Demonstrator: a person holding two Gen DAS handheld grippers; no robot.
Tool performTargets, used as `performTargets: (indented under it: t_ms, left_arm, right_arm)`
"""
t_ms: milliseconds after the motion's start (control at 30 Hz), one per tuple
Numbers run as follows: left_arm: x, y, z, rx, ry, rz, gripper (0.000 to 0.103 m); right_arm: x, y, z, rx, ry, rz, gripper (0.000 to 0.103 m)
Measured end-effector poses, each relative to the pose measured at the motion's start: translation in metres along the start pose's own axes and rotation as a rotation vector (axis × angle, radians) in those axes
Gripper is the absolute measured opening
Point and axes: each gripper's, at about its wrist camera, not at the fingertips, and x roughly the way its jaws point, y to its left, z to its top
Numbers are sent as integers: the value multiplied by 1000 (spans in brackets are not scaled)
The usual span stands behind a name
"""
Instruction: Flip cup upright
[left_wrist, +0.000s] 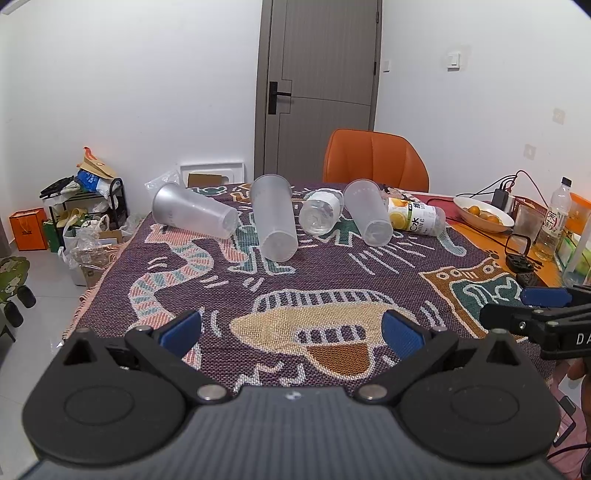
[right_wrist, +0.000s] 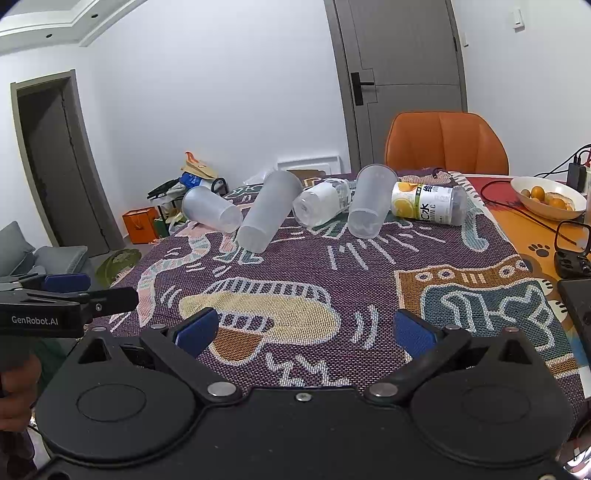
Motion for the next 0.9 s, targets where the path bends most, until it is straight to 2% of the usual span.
performTargets:
  t_ms: [900]
  left_arm:
    - [0,0,0,2,-2,1,103]
  right_arm:
    - [-1,0,1,-1,-3,-2,103]
